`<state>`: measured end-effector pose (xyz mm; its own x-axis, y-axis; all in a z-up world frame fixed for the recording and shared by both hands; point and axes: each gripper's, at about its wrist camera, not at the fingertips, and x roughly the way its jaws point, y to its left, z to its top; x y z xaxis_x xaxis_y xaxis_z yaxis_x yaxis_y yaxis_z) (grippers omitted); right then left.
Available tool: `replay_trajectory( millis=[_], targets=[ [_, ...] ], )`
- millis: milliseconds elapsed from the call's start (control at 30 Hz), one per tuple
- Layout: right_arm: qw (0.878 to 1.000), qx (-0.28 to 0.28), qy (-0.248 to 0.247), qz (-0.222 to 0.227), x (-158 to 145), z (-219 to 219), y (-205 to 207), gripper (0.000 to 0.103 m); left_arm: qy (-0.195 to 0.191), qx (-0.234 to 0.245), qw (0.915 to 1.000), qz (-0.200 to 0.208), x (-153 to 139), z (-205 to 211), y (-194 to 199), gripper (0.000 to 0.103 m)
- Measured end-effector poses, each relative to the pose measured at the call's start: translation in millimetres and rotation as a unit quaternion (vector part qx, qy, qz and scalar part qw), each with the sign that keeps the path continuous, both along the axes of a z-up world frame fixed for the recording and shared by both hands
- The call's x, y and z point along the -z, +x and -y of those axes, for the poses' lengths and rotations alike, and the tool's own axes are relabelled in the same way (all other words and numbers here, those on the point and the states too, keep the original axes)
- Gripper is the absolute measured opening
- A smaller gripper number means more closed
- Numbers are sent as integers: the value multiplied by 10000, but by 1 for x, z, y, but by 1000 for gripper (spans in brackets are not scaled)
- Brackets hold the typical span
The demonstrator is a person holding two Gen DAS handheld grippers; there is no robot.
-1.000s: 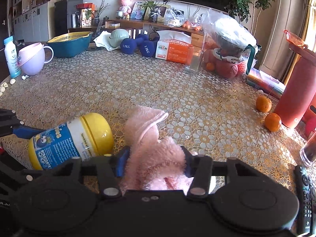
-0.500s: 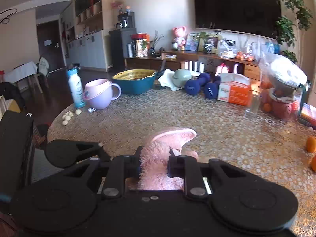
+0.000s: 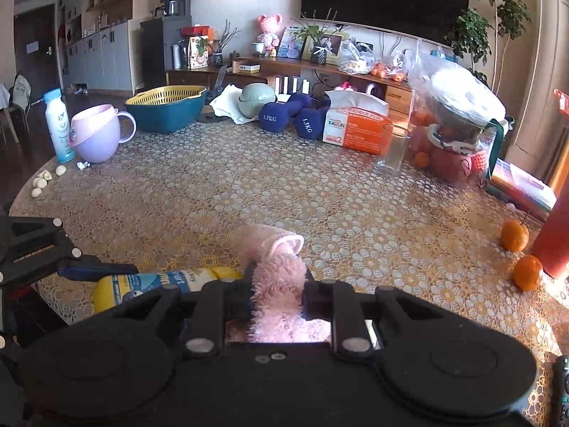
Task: Clean container
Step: 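Wipe the bottle with the towel while the left gripper turns the bottle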
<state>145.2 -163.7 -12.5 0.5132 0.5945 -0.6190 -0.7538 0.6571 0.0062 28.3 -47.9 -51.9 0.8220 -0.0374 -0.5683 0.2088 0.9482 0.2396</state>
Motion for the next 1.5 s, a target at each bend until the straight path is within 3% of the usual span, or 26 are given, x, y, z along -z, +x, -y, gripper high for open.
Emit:
replay_trajectory(
  millis=[133,233,467,667,800,900,1067,1200,1267,1367,1500],
  targets=[
    [9982,-462,343,-138,-15,1,-11,20,-66,-7,10000,0,0,-1,1,63],
    [9973,-664,261,-192,-11,-9,-15,21,-138,-34,9999,-14,-1,-3,1,63],
    [9998,-33,-163,-50,5,-11,0,20,-291,-110,9995,-44,-3,-8,4,63],
    [9974,-581,416,-138,-22,-1,-23,21,-416,-178,9990,-22,-2,-10,5,63],
    [9964,-810,203,-138,-16,-14,-38,20,-580,-261,9979,-87,-2,-14,6,63],
    [9982,-584,35,-89,-7,-15,-33,21,-795,-362,9960,-183,-4,-20,8,63],
    [9995,-19,-308,35,4,-6,-20,20,-1564,-542,9851,-457,-11,-39,10,63],
    [9999,-98,15,78,-5,6,-27,21,-2307,-694,9674,-784,-13,-59,14,63],
    [9981,-515,317,68,-14,8,-37,21,-2467,-714,9625,-874,-13,-65,15,63],
    [9952,-911,362,-49,-15,-3,-43,20,-2640,-751,9567,-968,-13,-71,17,63],
    [9962,-802,309,-164,-3,-17,-32,21,-2643,-820,9557,-998,-11,-73,17,63]
  ],
)
